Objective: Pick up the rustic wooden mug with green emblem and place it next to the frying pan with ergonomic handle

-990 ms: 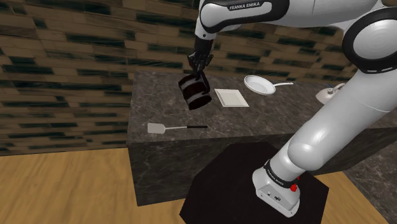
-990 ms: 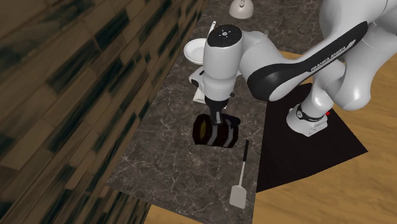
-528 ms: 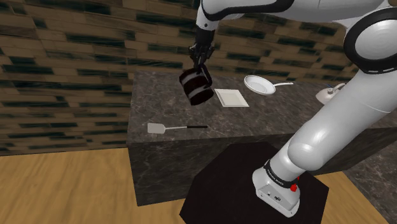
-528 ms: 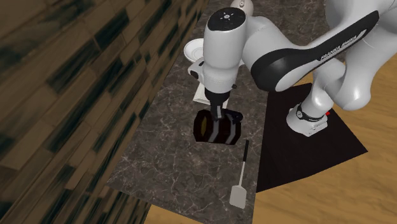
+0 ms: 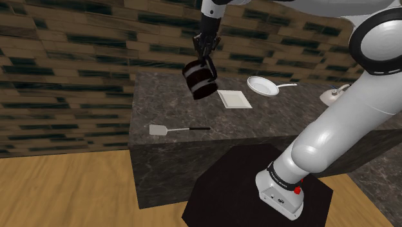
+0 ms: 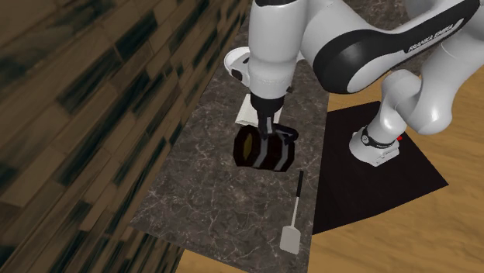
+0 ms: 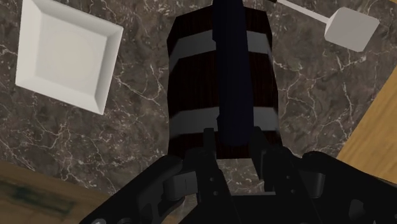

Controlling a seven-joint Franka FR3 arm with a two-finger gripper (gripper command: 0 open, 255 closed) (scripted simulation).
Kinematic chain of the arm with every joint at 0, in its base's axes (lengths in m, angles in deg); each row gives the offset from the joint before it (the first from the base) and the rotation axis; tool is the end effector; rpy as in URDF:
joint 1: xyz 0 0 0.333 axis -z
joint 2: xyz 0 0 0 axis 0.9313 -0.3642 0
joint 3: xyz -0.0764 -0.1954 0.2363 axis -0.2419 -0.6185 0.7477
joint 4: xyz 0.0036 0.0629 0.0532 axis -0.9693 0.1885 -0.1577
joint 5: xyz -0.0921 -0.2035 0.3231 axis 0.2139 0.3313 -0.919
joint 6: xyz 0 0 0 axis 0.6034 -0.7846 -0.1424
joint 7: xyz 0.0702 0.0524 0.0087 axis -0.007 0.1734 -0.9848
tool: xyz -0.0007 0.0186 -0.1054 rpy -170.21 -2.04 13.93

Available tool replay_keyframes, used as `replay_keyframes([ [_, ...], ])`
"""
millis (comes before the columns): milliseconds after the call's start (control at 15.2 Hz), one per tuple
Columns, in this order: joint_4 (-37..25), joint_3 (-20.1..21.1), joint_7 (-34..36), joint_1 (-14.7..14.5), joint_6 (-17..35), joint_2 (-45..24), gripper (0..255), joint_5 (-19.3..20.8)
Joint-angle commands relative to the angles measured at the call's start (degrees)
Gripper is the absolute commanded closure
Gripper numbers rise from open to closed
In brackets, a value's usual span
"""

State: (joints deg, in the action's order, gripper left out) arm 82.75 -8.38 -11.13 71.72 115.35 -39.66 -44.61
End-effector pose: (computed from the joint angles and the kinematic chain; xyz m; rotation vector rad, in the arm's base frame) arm 0.5504 0.0223 0.5570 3.1234 -0.2630 -0.0214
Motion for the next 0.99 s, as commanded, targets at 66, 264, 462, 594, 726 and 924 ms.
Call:
replay_keyframes([
  [66,-2.5,0.0,0.0,0.0,-2.2,-0.1,255,0.0],
  [264,-5.1,0.0,0.0,0.0,-4.6,-0.4,255,0.0],
  [462,-7.6,0.0,0.0,0.0,-6.8,-0.8,255,0.1],
  [594,-4.0,-1.2,-2.3,1.1,-6.2,2.3,255,-0.1],
  [726,-0.8,-2.5,-4.6,2.1,-5.8,5.2,255,-0.1],
  [924,3.5,-4.5,-8.2,3.7,-5.5,9.1,255,0.1],
])
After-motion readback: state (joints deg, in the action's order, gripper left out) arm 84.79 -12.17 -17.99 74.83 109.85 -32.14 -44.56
